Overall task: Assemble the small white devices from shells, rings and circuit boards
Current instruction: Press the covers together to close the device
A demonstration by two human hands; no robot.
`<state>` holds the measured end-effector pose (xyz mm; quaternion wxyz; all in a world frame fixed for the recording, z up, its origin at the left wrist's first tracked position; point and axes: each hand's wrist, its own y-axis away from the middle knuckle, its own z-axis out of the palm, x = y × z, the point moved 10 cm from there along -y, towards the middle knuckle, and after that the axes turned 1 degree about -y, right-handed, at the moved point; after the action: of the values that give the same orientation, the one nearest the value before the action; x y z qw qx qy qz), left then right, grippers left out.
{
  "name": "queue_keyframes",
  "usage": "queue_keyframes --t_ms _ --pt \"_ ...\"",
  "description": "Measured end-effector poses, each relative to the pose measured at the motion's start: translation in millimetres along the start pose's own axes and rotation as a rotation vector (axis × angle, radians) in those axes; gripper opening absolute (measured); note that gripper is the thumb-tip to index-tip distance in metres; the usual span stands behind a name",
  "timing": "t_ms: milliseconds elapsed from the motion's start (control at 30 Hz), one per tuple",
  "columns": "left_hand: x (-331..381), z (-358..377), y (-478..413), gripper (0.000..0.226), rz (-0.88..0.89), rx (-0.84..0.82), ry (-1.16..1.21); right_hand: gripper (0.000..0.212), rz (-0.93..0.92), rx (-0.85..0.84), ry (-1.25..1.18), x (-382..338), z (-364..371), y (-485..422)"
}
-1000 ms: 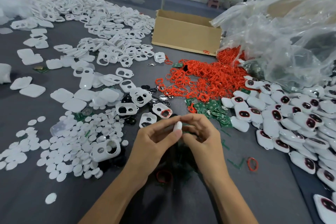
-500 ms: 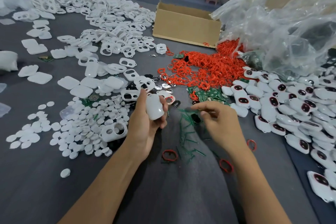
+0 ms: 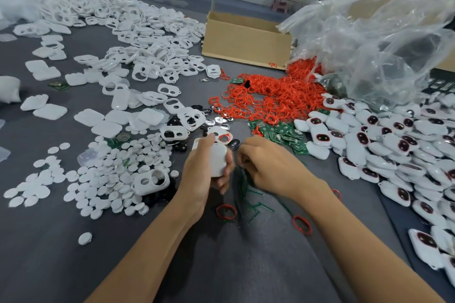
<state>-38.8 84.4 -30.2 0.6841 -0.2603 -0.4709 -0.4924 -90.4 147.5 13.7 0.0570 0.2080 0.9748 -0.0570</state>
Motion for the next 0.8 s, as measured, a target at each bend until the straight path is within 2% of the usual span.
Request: queue_keyframes --t_ms 67,233,400,500,800 --pt "-0.6 -0.7 -1.0 0.050 -0.002 0.008 -0.001 0.005 0.014 0.071 -0.071 0.5 -8.3 3.0" --pt "-3.4 -5.4 -2.6 0.059 -0.020 0.053 0.000 0.012 0.128 0.384 -0.422 9.7 -37.7 19.4" --pt "-5.4 -10.6 -1.1 0.062 -0.022 0.088 -0.058 0.013 0.133 0.604 -0.555 -1.2 -57.6 28.8" --pt "-8.7 -8.4 0.0 0.064 -0.048 0.085 -0.075 0.009 0.084 0.631 -0.505 -11.3 -64.5 26.6" --pt "-7.6 -4.9 3.9 0.061 -0.071 0.120 -0.049 0.007 -0.055 0.542 -0.311 -30.6 -63.0 20.3"
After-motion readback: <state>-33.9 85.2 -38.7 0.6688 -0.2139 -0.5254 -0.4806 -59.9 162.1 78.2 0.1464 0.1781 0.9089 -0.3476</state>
